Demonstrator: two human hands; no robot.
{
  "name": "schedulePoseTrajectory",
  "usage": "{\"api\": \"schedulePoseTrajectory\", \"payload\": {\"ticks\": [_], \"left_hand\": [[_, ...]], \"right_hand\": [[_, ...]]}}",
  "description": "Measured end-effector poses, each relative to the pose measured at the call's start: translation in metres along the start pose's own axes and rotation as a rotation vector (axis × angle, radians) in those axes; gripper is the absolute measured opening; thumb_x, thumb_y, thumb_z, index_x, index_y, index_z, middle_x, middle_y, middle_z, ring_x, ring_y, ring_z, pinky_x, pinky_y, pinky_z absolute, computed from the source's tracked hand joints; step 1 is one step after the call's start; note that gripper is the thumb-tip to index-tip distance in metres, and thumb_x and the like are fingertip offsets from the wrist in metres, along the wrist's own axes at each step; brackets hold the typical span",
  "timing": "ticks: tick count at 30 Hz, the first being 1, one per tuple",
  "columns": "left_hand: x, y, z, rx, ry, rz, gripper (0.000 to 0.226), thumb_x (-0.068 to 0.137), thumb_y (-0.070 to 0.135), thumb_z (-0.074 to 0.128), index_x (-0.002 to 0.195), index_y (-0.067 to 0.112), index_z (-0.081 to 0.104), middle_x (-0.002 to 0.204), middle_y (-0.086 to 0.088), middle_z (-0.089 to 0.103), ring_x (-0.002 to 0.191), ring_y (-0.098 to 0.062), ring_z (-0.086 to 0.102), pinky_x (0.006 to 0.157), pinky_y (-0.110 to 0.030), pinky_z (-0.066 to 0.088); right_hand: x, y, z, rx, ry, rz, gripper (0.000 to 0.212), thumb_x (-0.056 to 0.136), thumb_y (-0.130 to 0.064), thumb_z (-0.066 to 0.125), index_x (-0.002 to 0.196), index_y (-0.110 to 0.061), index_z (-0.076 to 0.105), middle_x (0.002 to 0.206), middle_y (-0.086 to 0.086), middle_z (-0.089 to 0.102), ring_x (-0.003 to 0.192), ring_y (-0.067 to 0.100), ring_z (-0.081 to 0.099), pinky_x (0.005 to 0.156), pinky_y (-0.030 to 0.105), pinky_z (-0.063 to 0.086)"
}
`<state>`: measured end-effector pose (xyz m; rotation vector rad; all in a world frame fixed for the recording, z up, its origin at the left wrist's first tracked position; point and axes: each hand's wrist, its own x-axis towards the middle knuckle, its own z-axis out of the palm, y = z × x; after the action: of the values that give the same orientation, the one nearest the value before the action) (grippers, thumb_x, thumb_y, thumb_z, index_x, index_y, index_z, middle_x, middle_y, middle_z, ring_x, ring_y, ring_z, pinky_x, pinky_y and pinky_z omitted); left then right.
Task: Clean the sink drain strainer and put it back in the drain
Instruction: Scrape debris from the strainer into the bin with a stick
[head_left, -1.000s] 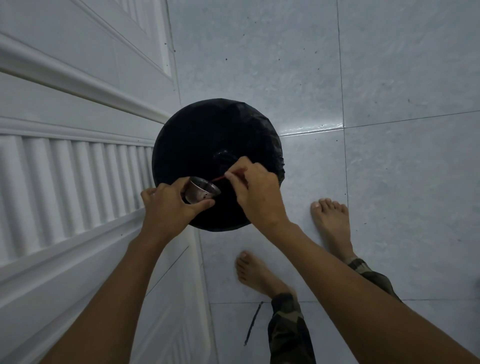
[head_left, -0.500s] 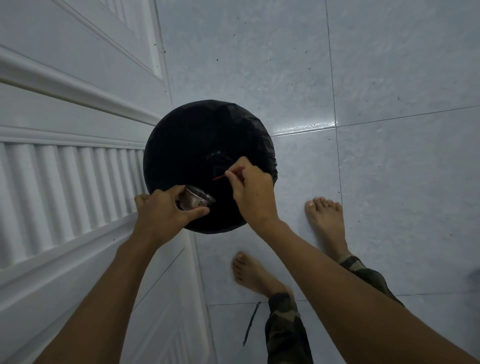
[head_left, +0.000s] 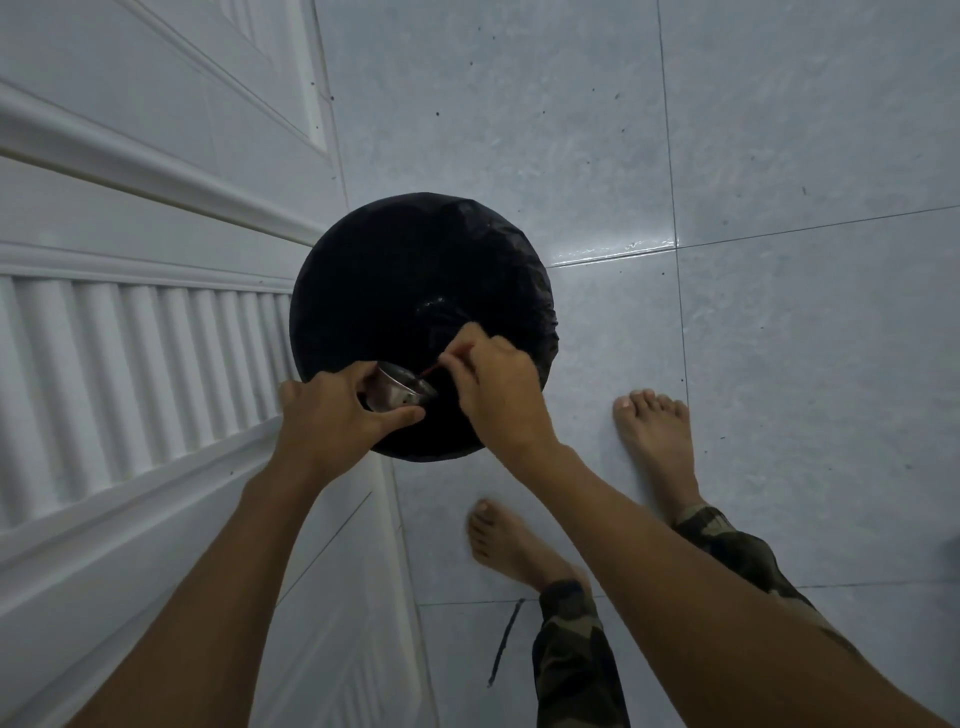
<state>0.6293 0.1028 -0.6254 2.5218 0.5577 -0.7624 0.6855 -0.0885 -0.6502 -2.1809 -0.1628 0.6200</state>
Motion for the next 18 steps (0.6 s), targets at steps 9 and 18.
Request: {"api": "schedulePoseTrajectory", "payload": {"ticks": [9, 18], "left_hand": [[-0.003, 0.005, 0.004, -0.025, 0.028, -0.006, 0.066, 0.07, 0.074, 0.076, 0.122, 0.035, 0.065, 0.104, 0.013, 0.074, 0.107, -0.018, 0.065, 0.093, -0.036, 0.023], [-0.003, 0.01, 0.003, -0.138, 0.038, -0.059, 0.073, 0.073, 0.054, 0.087, 0.136, 0.029, 0.06, 0.117, 0.003, 0.072, 0.115, -0.023, 0.064, 0.11, -0.042, 0.032]], "right_hand": [[0.001, 0.005, -0.009, -0.008, 0.037, -0.008, 0.013, 0.102, -0.024, 0.061, 0.103, -0.011, 0.064, 0.09, 0.008, 0.069, 0.08, 0.02, 0.066, 0.073, 0.037, 0.059], [0.0, 0.002, -0.015, 0.055, 0.12, 0.014, 0.012, 0.102, -0.022, 0.063, 0.102, -0.01, 0.065, 0.087, 0.006, 0.069, 0.078, 0.018, 0.065, 0.071, 0.035, 0.058]]}}
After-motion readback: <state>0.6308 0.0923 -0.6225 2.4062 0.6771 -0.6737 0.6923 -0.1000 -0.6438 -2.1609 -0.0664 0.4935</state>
